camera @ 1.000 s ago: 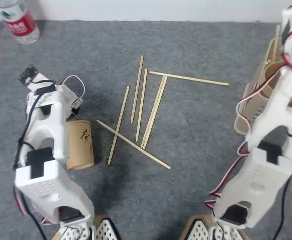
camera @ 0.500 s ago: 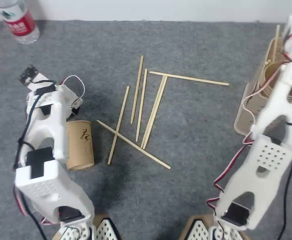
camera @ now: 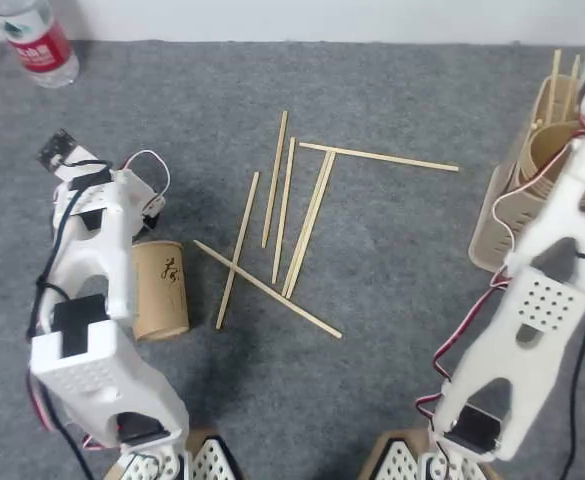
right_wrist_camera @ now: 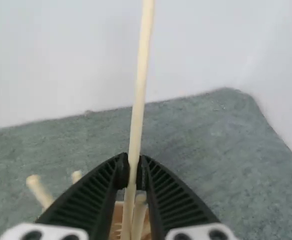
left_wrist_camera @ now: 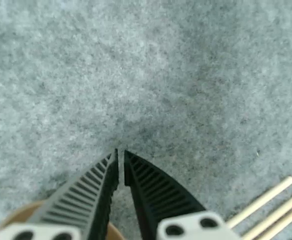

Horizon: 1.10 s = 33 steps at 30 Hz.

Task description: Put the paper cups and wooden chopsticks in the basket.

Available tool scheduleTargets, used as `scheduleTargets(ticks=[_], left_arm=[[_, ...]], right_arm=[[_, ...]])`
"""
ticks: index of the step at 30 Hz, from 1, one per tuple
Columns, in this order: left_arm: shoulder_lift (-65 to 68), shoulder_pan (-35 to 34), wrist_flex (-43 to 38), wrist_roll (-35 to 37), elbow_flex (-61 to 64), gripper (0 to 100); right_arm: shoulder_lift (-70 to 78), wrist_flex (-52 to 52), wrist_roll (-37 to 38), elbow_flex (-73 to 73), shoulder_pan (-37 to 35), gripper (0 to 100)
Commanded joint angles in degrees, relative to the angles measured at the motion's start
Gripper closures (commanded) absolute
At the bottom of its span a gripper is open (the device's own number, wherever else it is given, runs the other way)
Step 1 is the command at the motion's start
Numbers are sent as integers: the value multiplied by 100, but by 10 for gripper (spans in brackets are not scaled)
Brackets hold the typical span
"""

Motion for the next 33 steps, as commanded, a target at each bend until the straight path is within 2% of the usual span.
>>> scheduleTargets(ticks=[1,4,14,17,21,26,33], left_arm=[[-176,44,-79,18,-31,987],[-176,44,-79,18,-31,987],[-176,44,-79,18,-31,987],[-176,44,-79,18,-31,987],[-176,44,-79,18,-31,987],[-176,44,-79,18,-31,987],[-176,44,-79,18,-31,987]], right_arm=[[-127,92,97,-281,-127,840],[-215,84,141,-281,-136,776],[-769,242,105,-281,-145,818],[-1305,435,158,-281,-382,818],[-2220,1376,422,-264,-1174,818],[-2695,3160,1081,-211,-2826,818],[-2659,3073,1073,1829,-3934,818]])
